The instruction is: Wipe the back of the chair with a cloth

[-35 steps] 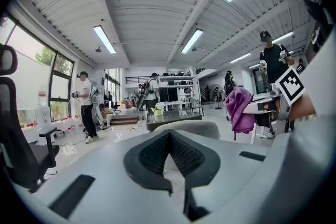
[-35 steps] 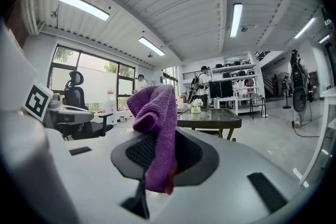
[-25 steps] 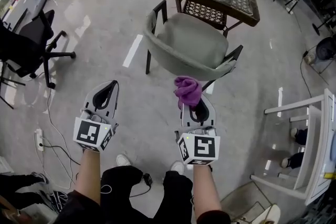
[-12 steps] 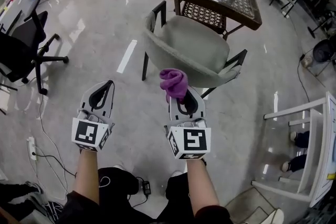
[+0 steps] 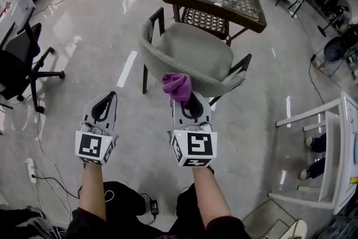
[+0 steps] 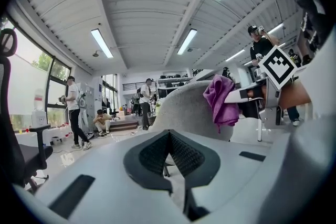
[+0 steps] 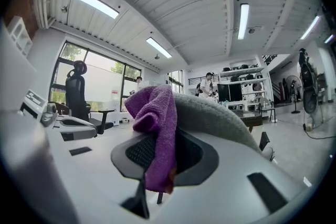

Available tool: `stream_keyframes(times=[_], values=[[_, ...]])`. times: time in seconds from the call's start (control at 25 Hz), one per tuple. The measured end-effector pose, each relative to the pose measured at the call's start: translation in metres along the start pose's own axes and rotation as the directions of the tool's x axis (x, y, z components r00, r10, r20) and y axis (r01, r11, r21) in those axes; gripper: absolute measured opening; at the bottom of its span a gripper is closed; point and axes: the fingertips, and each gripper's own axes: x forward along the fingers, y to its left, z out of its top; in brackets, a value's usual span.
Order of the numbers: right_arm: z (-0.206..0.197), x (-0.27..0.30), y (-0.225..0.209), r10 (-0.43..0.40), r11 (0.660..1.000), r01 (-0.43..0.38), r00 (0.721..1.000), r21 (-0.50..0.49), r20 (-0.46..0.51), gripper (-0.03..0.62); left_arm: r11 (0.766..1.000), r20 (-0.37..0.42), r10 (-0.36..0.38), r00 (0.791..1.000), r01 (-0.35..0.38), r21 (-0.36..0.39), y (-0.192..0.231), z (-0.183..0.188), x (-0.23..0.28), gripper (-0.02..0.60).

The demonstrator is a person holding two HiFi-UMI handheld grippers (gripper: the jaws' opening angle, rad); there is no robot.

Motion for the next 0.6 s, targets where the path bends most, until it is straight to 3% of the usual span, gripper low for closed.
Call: stream_keyframes(times=[0.36,0.6], values=[[-0.002,-0.026,-0.046,-0.028,0.999,0.030,0.998,-0.044,0.054,0.091,1.000,0.045,-0.017,0.999,0.016,0.024,-0.030,0.005,0.017,0.009],[-0.012,-0.041,-0.074,-0.050,0.996,0.057,0.994,-0.070,0.096,0.091,0.999,0.079,-0.025,0.997,0.022,0.044,-0.046,-0.010,0.022,0.009]])
